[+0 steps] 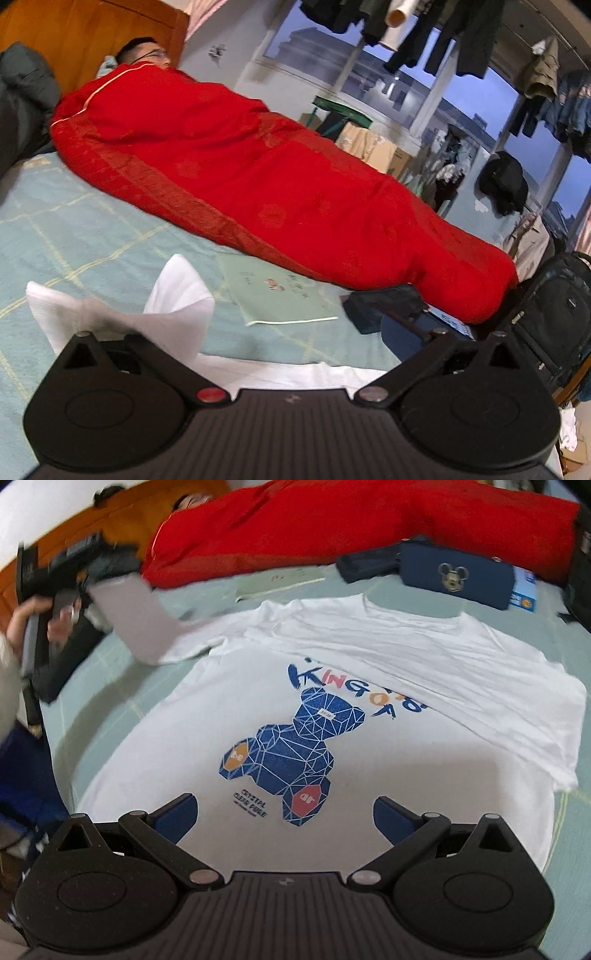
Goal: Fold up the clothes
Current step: 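Close the left tool on the sleeve cuff and lift it, then carry the held sleeve with the left tool across the shirt body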
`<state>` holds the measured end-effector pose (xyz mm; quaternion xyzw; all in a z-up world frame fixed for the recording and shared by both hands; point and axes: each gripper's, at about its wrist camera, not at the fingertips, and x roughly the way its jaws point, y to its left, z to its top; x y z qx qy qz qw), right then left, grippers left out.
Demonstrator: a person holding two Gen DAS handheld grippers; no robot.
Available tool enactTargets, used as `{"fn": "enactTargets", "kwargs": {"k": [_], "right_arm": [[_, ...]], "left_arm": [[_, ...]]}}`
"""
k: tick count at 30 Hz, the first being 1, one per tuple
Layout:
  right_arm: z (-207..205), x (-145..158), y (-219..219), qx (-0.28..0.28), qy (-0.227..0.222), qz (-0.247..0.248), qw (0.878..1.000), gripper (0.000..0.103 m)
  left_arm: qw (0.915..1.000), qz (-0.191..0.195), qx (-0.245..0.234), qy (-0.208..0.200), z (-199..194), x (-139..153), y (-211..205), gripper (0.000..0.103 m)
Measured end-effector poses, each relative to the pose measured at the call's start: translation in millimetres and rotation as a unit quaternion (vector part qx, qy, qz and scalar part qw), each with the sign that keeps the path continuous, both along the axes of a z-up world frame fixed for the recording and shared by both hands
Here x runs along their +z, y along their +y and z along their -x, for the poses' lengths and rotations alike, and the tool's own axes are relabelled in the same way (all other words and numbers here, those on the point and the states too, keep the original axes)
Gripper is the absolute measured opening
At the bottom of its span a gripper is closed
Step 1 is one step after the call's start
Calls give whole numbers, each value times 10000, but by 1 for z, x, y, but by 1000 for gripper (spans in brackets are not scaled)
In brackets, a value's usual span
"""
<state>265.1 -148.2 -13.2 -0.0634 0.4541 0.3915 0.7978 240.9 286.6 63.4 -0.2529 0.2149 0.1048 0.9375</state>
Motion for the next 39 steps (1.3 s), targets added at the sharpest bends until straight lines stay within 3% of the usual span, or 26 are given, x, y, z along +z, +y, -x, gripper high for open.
{"fn": "enactTargets", "kwargs": {"k": [7, 17, 20, 26, 39], "right_arm": [[-14, -6, 6, 483, -156, 264, 9984, 103], [-27, -18, 10, 966, -140, -145, 9951, 103], [-25, -20, 0, 961, -222, -293, 9947, 103], [-32, -27, -24, 743, 44, -664, 9950, 103], [-37, -25, -34, 615, 94, -780, 9950, 103]], "left_arm": [[9999, -18, -132, 47, -12, 10, -33, 102], [9983, -267, -452, 260, -51, 25, -91, 102], [9975, -371, -524, 312, -62, 28, -108, 102], [9970, -389, -556, 366, -81, 26, -141, 102], [9904, -530, -1187, 466, -120, 34, -205, 102]]}}
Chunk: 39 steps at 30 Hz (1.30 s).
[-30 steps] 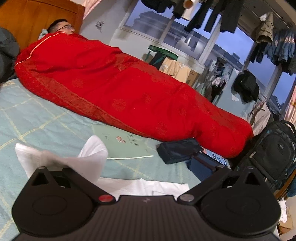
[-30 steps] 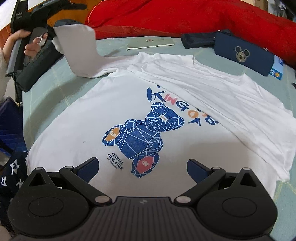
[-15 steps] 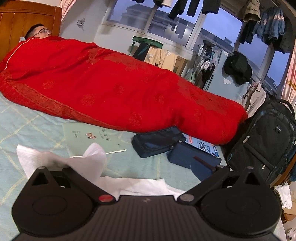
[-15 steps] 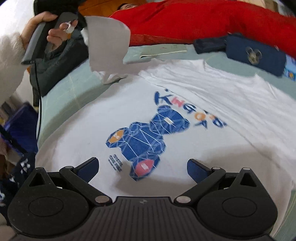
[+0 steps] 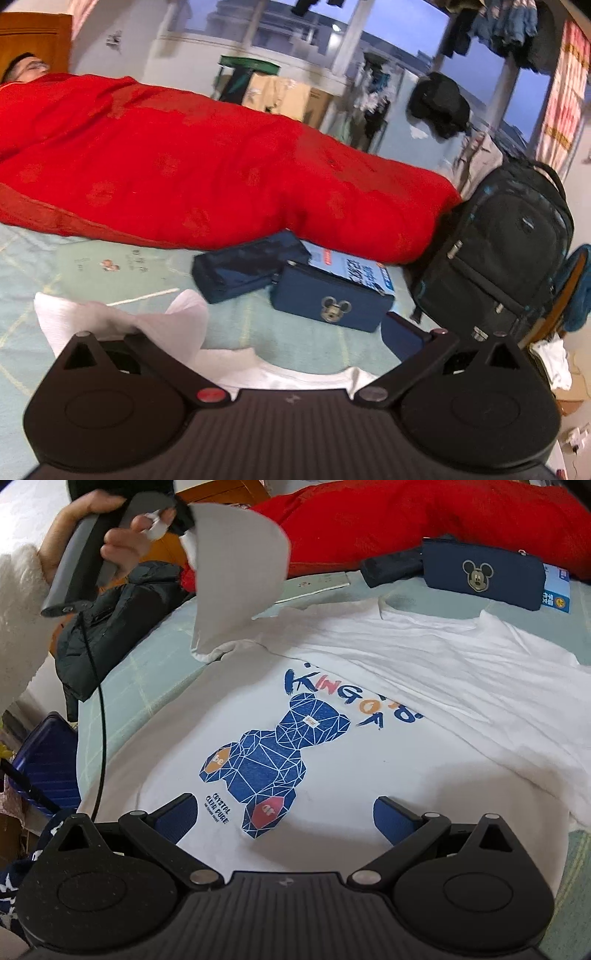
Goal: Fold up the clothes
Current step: 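Carry the held sleeve with the left tool across the shirt body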
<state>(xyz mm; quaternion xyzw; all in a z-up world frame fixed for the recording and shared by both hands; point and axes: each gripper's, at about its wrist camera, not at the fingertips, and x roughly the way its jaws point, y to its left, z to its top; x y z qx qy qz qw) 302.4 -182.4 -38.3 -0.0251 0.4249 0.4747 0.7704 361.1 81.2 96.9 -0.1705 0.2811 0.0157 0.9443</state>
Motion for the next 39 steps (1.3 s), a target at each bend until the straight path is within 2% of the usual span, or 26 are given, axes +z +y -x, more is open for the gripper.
{"fn": "enactTargets", "kwargs": {"k": [10, 17, 22, 30, 39], "right_arm": [[4, 5, -2, 69, -137, -14, 9999, 103], [3, 6, -5, 81, -138, -40, 9999, 103], [2, 6, -7, 75, -102, -65, 9999, 103], [-1, 6, -8, 58, -57, -67, 9999, 103], [-4, 8, -9, 84, -57, -27, 9999, 103]], "left_arm": [[9982, -294, -490, 173, -27, -1, -50, 102], [9943, -352, -975, 267, -39, -8, -80, 102], [9926, -476, -1099, 215, -43, -13, -98, 102], [9879, -346, -1474, 323, -51, -27, -115, 102], [9775, -205, -1992, 654, -49, -64, -131, 102]]}}
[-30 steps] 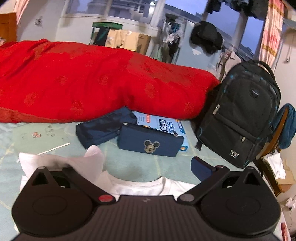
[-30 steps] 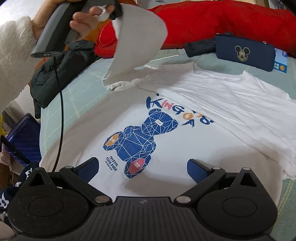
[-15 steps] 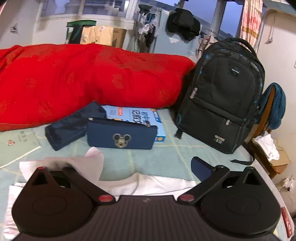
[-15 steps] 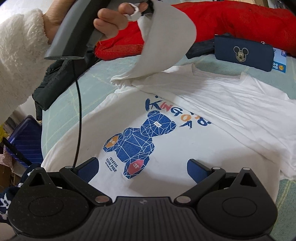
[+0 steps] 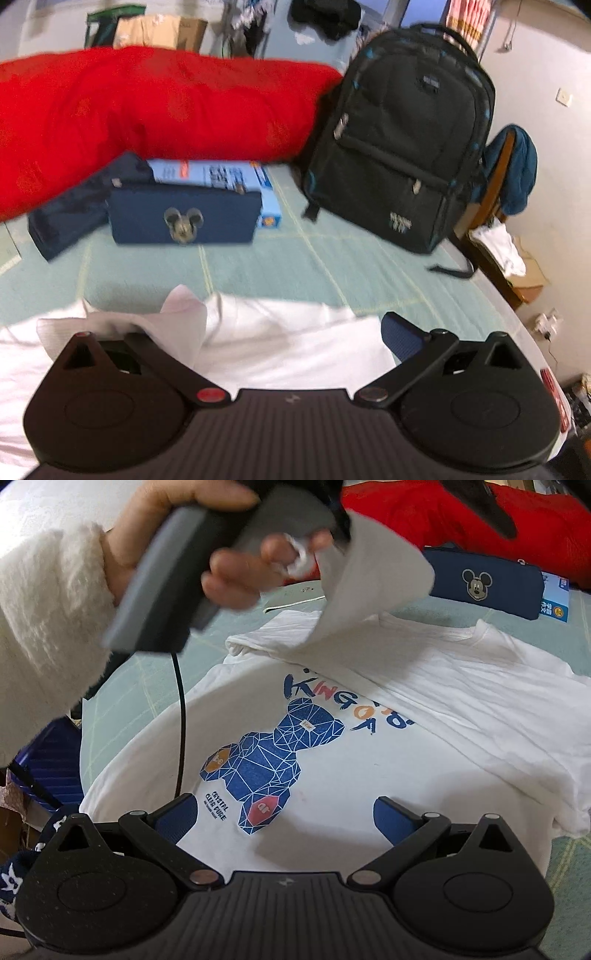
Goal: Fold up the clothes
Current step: 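Carry the held sleeve with the left tool across the shirt body, then lower the sleeve onto the shirt and open the left tool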
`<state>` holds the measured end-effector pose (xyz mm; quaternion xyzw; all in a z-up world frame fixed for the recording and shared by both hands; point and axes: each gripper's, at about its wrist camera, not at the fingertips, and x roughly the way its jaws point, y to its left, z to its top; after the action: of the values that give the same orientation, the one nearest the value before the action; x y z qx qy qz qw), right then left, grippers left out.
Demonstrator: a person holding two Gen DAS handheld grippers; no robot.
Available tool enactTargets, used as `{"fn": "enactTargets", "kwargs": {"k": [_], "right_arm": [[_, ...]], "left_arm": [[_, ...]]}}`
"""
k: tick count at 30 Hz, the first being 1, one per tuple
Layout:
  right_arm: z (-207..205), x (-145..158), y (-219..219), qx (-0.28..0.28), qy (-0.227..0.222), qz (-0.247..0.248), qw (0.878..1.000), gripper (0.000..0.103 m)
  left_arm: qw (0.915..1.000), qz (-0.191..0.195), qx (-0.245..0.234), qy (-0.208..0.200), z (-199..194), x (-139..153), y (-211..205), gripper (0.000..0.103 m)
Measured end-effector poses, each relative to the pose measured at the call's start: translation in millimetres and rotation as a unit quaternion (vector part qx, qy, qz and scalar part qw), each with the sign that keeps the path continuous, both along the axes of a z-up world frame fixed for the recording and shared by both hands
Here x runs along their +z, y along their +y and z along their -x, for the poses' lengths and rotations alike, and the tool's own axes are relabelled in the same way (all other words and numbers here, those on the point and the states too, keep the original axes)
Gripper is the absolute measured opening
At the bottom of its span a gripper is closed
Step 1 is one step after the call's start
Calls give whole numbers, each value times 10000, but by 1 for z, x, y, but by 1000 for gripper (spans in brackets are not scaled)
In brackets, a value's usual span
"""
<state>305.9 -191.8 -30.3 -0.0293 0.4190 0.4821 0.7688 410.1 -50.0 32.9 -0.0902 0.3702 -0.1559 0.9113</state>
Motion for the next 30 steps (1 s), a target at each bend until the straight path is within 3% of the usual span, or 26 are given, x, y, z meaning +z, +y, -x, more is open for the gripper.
{"fn": "enactTargets", "kwargs": {"k": [12, 16, 22, 26, 30], "right_arm": [[-8, -7, -4, -17, 26, 70, 10000, 103], [-7, -8, -5, -29, 1, 85, 10000, 103], [-9, -7, -8, -145, 40, -17, 9999, 103], [-7, -10, -7, -132, 44, -36, 9999, 103], [-4, -12, -8, -122, 45, -35, 9999, 103]], "left_arm": [[9975, 187, -454, 510, 6, -60, -13, 102], [9962, 330, -495, 630, 16, -67, -7, 102], [9944, 912, -88, 530, 47, -75, 26, 102], [9893, 1313, 393, 504, 43, -82, 48, 102], [9857, 1514, 534, 505, 25, -77, 46, 102]]}}
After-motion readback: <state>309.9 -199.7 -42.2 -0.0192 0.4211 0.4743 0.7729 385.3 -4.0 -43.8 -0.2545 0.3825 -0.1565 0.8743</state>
